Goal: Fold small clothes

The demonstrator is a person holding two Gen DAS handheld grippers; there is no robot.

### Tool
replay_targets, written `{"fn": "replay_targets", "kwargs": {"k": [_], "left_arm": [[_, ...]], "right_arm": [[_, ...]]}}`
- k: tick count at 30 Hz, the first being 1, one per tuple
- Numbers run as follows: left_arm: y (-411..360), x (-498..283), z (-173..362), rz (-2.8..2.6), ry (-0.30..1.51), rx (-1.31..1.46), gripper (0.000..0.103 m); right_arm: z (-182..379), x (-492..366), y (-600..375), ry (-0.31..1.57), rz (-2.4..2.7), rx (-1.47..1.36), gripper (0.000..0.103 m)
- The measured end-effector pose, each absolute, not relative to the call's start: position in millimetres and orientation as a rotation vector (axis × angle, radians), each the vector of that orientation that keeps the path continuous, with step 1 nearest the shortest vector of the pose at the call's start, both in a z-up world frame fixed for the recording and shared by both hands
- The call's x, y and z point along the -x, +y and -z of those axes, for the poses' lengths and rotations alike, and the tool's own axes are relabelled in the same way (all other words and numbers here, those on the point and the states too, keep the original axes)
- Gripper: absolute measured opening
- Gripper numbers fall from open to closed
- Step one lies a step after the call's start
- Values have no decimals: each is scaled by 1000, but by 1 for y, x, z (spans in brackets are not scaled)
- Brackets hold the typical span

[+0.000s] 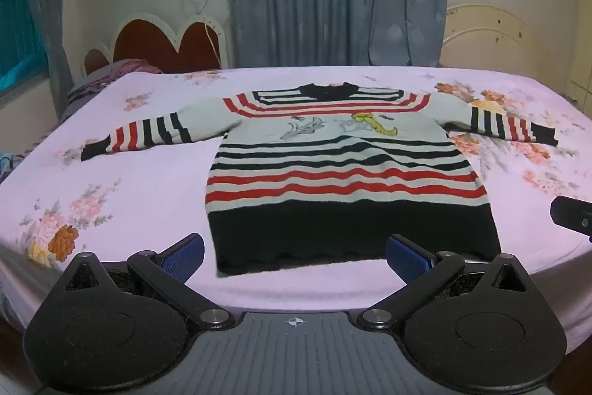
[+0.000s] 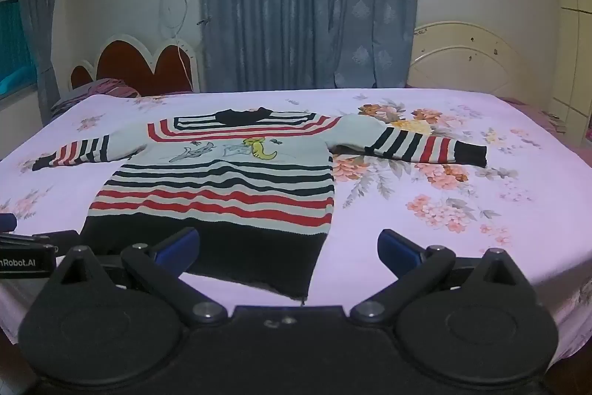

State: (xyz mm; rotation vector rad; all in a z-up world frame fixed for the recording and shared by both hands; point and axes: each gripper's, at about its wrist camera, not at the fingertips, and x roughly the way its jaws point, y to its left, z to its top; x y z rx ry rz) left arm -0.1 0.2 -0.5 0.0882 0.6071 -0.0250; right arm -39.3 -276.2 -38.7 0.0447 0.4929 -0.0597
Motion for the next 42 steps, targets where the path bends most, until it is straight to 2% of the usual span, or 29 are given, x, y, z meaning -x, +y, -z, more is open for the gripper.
{"fn": "replay_targets", "kwargs": {"k": [42], "left_arm": [[-4,-1,-1,24,618,-73,103]], "right_arm": [[42,33,-275,505,50,-27,102]]}}
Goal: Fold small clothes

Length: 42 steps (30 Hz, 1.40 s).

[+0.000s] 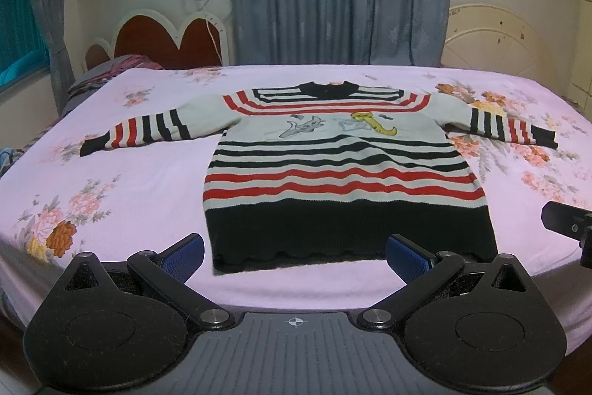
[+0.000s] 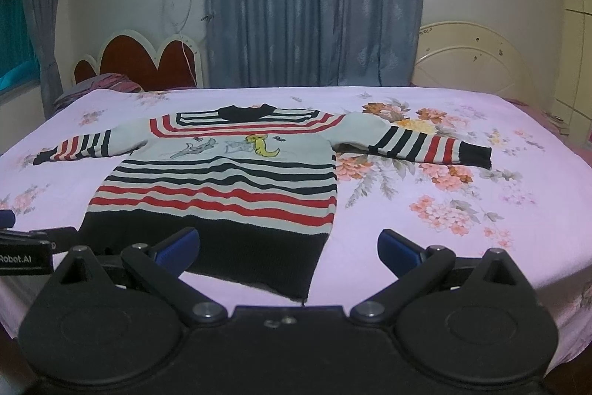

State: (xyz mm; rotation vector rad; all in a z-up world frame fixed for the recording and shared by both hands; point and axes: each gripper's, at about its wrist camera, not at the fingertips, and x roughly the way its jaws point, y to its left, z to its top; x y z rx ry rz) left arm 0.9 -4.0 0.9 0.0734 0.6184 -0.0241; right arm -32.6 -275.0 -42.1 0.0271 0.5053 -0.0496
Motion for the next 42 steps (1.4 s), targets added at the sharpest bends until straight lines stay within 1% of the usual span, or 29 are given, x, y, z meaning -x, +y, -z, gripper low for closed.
{"fn": "replay_targets", "kwargs": {"k": [42], "left_arm": [[0,0,3,30,633,-65,103]], "right_arm": [[46,28,-274,517,59,-26,102]]}}
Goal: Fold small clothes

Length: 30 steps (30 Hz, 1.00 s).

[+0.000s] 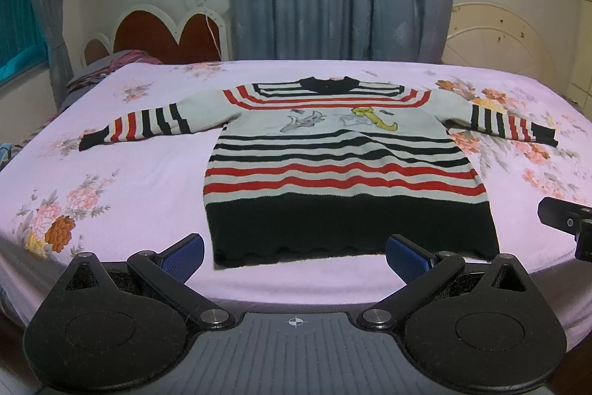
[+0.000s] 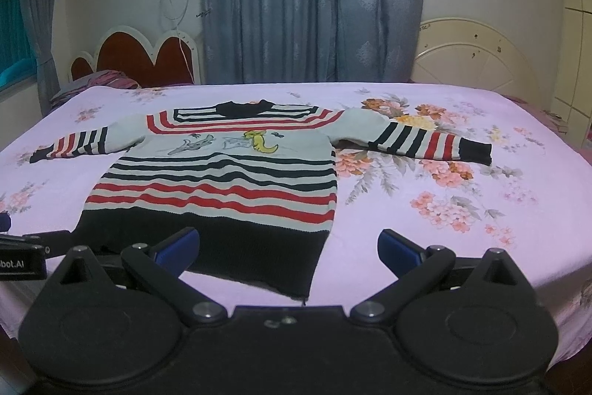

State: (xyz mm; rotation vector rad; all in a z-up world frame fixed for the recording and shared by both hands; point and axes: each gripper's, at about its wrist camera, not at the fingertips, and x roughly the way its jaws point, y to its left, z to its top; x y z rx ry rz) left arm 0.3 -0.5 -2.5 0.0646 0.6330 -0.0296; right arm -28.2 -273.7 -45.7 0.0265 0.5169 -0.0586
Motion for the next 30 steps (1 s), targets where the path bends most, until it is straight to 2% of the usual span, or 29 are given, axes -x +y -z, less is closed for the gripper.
{"fn": "replay_targets", "kwargs": {"k": [17,30], "left_arm": [[2,-2,1,31,634,-56,103],[12,-64,-12,110,614,33,103]], "right_arm": [[44,28,-274,517,65,-37,102],[34,-10,-276,411,200,37,102]]}}
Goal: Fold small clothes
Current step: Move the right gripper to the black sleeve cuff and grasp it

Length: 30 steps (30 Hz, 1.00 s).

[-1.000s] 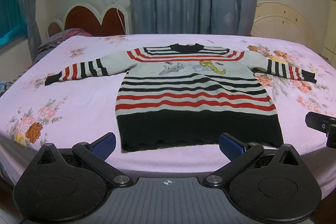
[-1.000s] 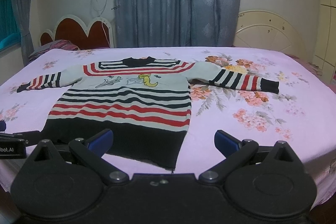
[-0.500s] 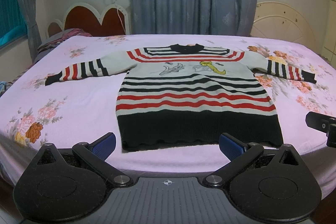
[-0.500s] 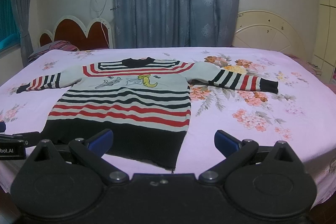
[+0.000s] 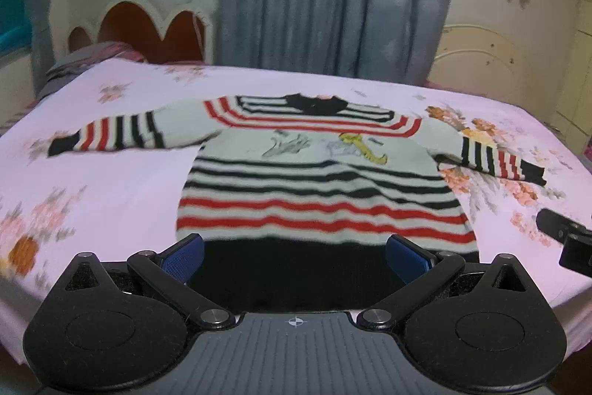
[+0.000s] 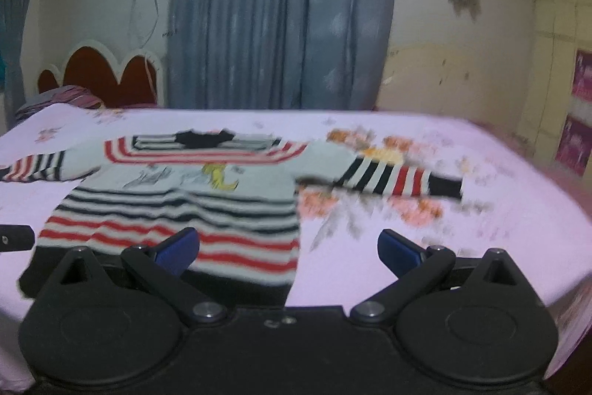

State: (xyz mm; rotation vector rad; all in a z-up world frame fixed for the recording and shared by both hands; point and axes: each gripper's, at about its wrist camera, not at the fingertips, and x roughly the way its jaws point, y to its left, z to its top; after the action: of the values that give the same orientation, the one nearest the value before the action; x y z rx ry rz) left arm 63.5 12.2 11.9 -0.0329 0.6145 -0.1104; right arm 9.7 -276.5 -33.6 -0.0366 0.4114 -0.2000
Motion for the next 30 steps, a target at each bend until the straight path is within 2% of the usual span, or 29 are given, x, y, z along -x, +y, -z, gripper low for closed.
{"fn": "replay_targets", "kwargs": {"k": [7,15,20,30], "left_arm": [[14,-114,-7,187,609,134,103],[6,-182,0,224,625,66,103],[9,-214,-2,209,544,72,103],[-13,-273,3,297,568,27,103]], "right_arm": [[33,-48,-289,382,304,-5,102],[33,-100,-300,368,417,-38,102],[30,-120,-307,323,484,-97,102],[25,-146,-351,316,532,-196,101]]}}
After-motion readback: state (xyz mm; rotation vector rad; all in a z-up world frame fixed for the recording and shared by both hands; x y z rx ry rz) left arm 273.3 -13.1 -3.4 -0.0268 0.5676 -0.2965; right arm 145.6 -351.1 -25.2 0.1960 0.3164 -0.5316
